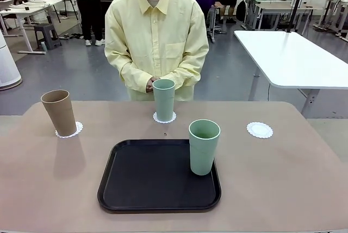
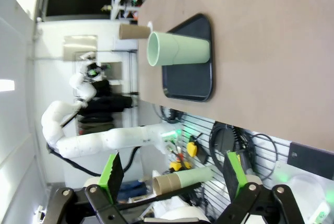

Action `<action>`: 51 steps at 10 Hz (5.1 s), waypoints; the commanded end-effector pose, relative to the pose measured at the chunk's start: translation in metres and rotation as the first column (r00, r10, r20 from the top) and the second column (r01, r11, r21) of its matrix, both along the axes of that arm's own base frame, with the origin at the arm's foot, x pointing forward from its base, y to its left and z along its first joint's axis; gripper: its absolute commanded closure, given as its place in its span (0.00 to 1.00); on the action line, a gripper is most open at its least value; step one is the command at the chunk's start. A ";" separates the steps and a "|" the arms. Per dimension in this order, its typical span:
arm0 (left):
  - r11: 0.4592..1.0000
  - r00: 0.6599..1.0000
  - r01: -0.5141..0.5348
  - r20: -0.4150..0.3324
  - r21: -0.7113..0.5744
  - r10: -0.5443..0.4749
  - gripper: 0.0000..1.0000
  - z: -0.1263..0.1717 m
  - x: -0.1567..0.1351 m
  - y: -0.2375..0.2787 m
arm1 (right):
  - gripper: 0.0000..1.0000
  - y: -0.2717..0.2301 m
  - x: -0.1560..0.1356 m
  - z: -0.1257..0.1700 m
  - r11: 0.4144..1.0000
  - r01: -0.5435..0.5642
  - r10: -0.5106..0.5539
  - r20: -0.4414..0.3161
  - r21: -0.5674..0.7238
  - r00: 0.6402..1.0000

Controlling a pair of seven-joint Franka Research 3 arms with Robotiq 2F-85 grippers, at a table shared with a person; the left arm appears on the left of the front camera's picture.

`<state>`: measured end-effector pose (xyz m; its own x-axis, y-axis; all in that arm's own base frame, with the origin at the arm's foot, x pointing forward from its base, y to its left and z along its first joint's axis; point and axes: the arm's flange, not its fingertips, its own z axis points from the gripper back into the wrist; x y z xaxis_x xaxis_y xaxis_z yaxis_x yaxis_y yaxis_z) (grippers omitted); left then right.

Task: Place coasters on the table and set cups on them.
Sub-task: Take one Reusable plastic cup from the Flat Tray and place it on a coaster set by the human.

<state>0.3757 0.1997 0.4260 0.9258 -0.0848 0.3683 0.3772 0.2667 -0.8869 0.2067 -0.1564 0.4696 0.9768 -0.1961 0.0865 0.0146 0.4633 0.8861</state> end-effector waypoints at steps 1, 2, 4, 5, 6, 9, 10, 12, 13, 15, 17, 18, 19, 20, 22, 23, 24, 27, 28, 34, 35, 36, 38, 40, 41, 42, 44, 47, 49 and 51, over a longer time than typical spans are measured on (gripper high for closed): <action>1.000 1.000 -0.016 -0.012 0.001 0.016 0.00 0.002 -0.001 -0.001 | 0.00 0.024 0.045 0.025 0.978 -0.049 0.052 0.007 -0.204 0.999; 1.000 1.000 -0.016 -0.012 0.001 0.016 0.00 0.002 -0.001 -0.001 | 0.00 0.043 0.063 0.037 0.950 -0.050 0.056 0.012 -0.308 0.998; 1.000 1.000 -0.016 -0.012 0.001 0.016 0.00 0.002 -0.001 -0.001 | 0.00 0.094 0.084 0.054 0.864 -0.172 0.263 0.132 -0.473 0.956; 1.000 1.000 -0.016 -0.012 0.001 0.016 0.00 0.002 -0.001 -0.001 | 0.00 0.121 0.084 0.053 0.801 -0.208 0.368 0.187 -0.562 0.911; 1.000 1.000 -0.016 -0.012 0.001 0.016 0.00 0.002 -0.001 -0.001 | 0.00 0.148 0.083 0.047 0.721 -0.251 0.477 0.201 -0.646 0.856; 1.000 1.000 -0.016 -0.012 0.001 0.016 0.00 0.002 -0.001 -0.001 | 0.00 0.207 0.073 0.029 0.493 -0.359 0.726 0.148 -0.793 0.671; 1.000 1.000 -0.016 -0.012 0.001 0.016 0.00 0.002 -0.001 -0.001 | 0.00 0.218 0.073 0.020 0.445 -0.332 0.752 0.145 -0.832 0.643; 1.000 1.000 -0.016 -0.012 0.001 0.016 0.00 0.002 -0.001 -0.001 | 0.00 0.223 0.080 0.001 0.435 -0.258 0.739 0.178 -0.863 0.649; 1.000 1.000 -0.016 -0.012 0.001 0.016 0.00 0.002 -0.001 -0.001 | 0.00 0.227 0.084 0.051 0.426 -0.360 0.763 0.116 -0.830 0.636; 1.000 1.000 -0.016 -0.012 0.001 0.016 0.00 0.002 -0.001 -0.001 | 0.00 0.227 0.084 0.051 0.426 -0.360 0.763 0.116 -0.830 0.636; 1.000 1.000 -0.016 -0.012 0.001 0.016 0.00 0.002 -0.001 -0.001 | 0.00 0.218 0.094 0.043 0.401 -0.275 0.832 0.221 -0.874 0.510; 1.000 1.000 -0.016 -0.012 0.001 0.016 0.00 0.002 -0.001 -0.001 | 0.00 0.213 0.110 0.034 0.382 -0.292 0.897 0.275 -0.877 0.347; 1.000 1.000 -0.016 -0.012 0.001 0.016 0.00 0.002 -0.001 -0.001 | 0.00 0.208 0.134 0.024 0.388 -0.305 0.917 0.328 -0.870 0.228; 1.000 1.000 -0.016 -0.012 0.001 0.016 0.00 0.002 -0.001 -0.001 | 0.00 0.206 0.153 0.015 0.385 -0.323 0.923 0.357 -0.864 0.145; 1.000 1.000 -0.016 -0.012 0.001 0.016 0.00 0.002 -0.001 -0.001 | 0.00 0.204 0.164 0.007 0.478 -0.429 0.844 0.536 -0.767 -0.018; 1.000 1.000 -0.016 -0.012 0.001 0.016 0.00 0.002 -0.001 -0.001 | 0.00 0.201 0.159 0.004 0.497 -0.489 0.798 0.599 -0.717 -0.068; 1.000 1.000 -0.016 -0.012 0.001 0.016 0.00 0.002 -0.001 -0.001 | 0.00 0.198 0.157 0.003 0.515 -0.528 0.752 0.652 -0.675 -0.101; 1.000 1.000 -0.016 -0.012 0.001 0.016 0.00 0.002 -0.001 -0.001 | 0.00 0.206 0.145 0.005 0.545 -0.468 0.740 0.661 -0.696 -0.121; 1.000 1.000 -0.016 -0.012 0.001 0.016 0.00 0.002 -0.001 -0.001 | 0.00 0.206 0.145 0.005 0.545 -0.468 0.740 0.661 -0.696 -0.121; 1.000 1.000 -0.016 -0.012 0.001 0.016 0.00 0.002 -0.001 -0.001 | 0.00 0.203 0.149 -0.007 0.552 -0.469 0.738 0.666 -0.690 -0.110; 1.000 1.000 -0.016 -0.012 0.001 0.016 0.00 0.002 -0.001 -0.001 | 0.00 0.197 0.159 -0.036 0.553 -0.486 0.741 0.666 -0.677 -0.085; 1.000 1.000 -0.016 -0.012 0.001 0.016 0.00 0.002 -0.001 -0.001 | 0.00 0.191 0.169 -0.062 0.580 -0.486 0.726 0.686 -0.654 -0.056; 1.000 1.000 -0.016 -0.012 0.001 0.016 0.00 0.002 -0.001 -0.001 | 0.00 0.187 0.178 -0.104 0.597 -0.530 0.694 0.719 -0.602 -0.034; 1.000 1.000 -0.016 -0.012 0.001 0.016 0.00 0.002 -0.001 -0.001 | 0.00 0.190 0.185 -0.132 0.637 -0.552 0.631 0.775 -0.539 -0.030; 1.000 1.000 -0.016 -0.012 0.001 0.016 0.00 0.002 -0.001 -0.001 | 0.00 0.192 0.189 -0.143 0.661 -0.551 0.586 0.809 -0.510 -0.045; 1.000 1.000 -0.016 -0.012 0.001 0.016 0.00 0.002 -0.001 -0.001 | 0.00 0.194 0.191 -0.151 0.683 -0.547 0.548 0.835 -0.484 -0.055; 1.000 1.000 -0.016 -0.012 0.001 0.016 0.00 0.002 -0.001 -0.001 | 0.00 0.203 0.195 -0.168 0.707 -0.549 0.506 0.861 -0.446 -0.049; 1.000 1.000 -0.016 -0.012 0.001 0.016 0.00 0.002 -0.001 -0.001 | 0.00 0.223 0.196 -0.178 0.694 -0.555 0.523 0.851 -0.458 -0.048; 1.000 1.000 -0.016 -0.012 0.001 0.016 0.00 0.002 -0.001 -0.001 | 0.00 0.235 0.197 -0.180 0.676 -0.564 0.541 0.839 -0.474 -0.056; 1.000 1.000 -0.016 -0.012 0.001 0.016 0.00 0.002 -0.001 -0.001 | 0.00 0.247 0.198 -0.182 0.665 -0.569 0.552 0.832 -0.483 -0.062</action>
<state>0.3751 0.2001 0.4253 0.9267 -0.0830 0.3666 0.3751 0.2672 -0.8877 0.3966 0.0811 0.2915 -0.0099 0.3691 0.9294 -0.9868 -0.1537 0.0506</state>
